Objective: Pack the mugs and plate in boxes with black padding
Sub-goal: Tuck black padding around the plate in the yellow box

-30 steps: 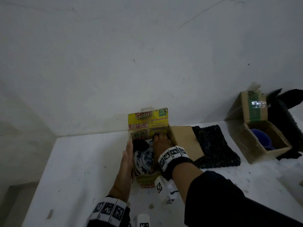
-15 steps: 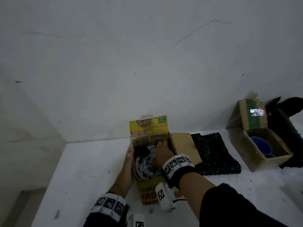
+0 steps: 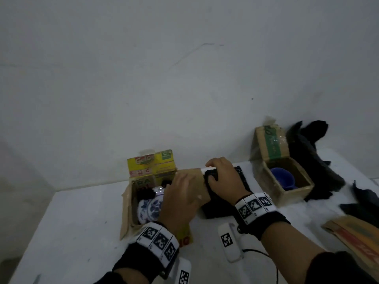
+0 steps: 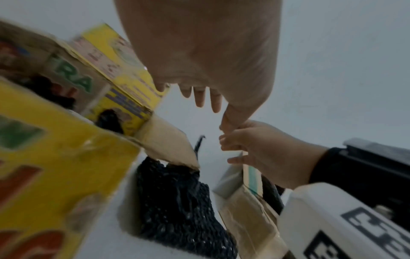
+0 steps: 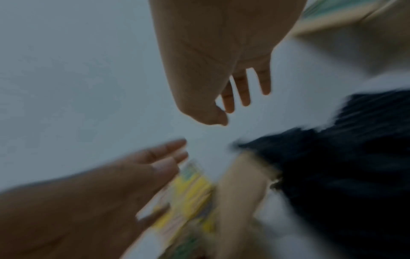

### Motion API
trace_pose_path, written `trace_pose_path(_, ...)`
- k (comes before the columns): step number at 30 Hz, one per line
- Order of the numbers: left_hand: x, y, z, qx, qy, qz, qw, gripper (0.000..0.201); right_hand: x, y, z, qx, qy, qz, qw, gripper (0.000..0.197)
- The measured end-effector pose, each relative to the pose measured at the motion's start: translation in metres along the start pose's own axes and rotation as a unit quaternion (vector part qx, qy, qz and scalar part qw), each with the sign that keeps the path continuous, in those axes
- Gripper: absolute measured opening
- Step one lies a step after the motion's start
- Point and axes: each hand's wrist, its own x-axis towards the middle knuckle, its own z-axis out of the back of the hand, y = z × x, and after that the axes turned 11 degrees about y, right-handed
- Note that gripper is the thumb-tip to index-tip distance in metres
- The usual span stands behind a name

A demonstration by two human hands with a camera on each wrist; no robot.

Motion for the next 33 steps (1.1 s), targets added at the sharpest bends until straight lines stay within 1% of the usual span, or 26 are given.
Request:
trace_pose_path(2,0.015,-0.019,-0.016,0.037,0.014,-0.046,0.998,0.064,-0.008,-0.030,0.005,-0.004,0.035,-0.077,0.996,0.045)
trace_pose_path(3,0.022,-0.025,-0.024,0.060,0.028,-0.057,0.996,0.063,-0.012,-0.044,0.004,-0.007,0.059,-0.104,0.993,0.051)
trace_pose_path(4,0.029,-0.029,-0.031,0.086,0.044,-0.060,0.994,0.062,-0.014,-0.057,0.001,-0.008,0.079,-0.116,0.990,0.057)
trace_pose_path(6,0.042,-0.034,-0.043,0.141,0.069,-0.057,0.986,0.062,-0.018,-0.078,-0.011,-0.007,0.115,-0.120,0.986,0.071)
trace_pose_path(9,0.062,-0.041,-0.055,0.207,0.100,-0.032,0.973,0.064,-0.019,-0.092,-0.028,0.022,0.143,-0.111,0.983,0.089)
trace_pose_path(11,0.075,-0.046,-0.061,0.238,0.117,-0.007,0.964,0.067,-0.016,-0.096,-0.039,0.052,0.152,-0.109,0.981,0.093)
trace_pose_path(13,0.084,-0.047,-0.066,0.266,0.128,0.024,0.955,0.071,-0.010,-0.098,-0.047,0.058,0.161,-0.123,0.978,0.093)
trace_pose_path(14,0.088,-0.047,-0.068,0.278,0.136,0.042,0.950,0.073,-0.008,-0.100,-0.051,0.044,0.168,-0.130,0.976,0.092)
trace_pose_path(16,0.093,-0.048,-0.072,0.306,0.157,0.075,0.936,0.073,-0.006,-0.103,-0.058,-0.026,0.179,-0.132,0.975,0.084)
trace_pose_path(18,0.097,-0.048,-0.076,0.327,0.176,0.103,0.923,0.073,-0.005,-0.105,-0.058,-0.097,0.173,-0.129,0.972,0.067)
trace_pose_path(19,0.098,-0.049,-0.077,0.335,0.182,0.113,0.918,0.073,-0.005,-0.107,-0.058,-0.105,0.167,-0.125,0.972,0.058)
trace_pose_path(21,0.100,-0.048,-0.078,0.342,0.195,0.125,0.911,0.074,-0.002,-0.112,-0.058,-0.076,0.154,-0.118,0.978,0.046)
trace_pose_path(23,0.101,-0.046,-0.079,0.340,0.198,0.127,0.910,0.075,0.000,-0.117,-0.057,-0.015,0.142,-0.107,0.984,0.040)
trace_pose_path(26,0.098,-0.048,-0.079,0.336,0.170,0.111,0.920,0.072,-0.001,-0.120,-0.048,0.055,0.091,-0.101,0.989,0.031)
trace_pose_path(29,0.094,-0.057,-0.076,0.311,0.103,0.073,0.942,0.060,-0.008,-0.118,-0.032,0.116,0.027,-0.090,0.989,0.013)
trace_pose_path(31,0.092,-0.065,-0.071,0.274,0.060,0.041,0.959,0.054,-0.014,-0.111,-0.016,0.182,-0.016,-0.064,0.981,0.010)
trace_pose_path(33,0.089,-0.075,-0.066,0.202,0.037,0.002,0.979,0.052,-0.021,-0.101,0.003,0.237,-0.059,-0.031,0.969,0.010)
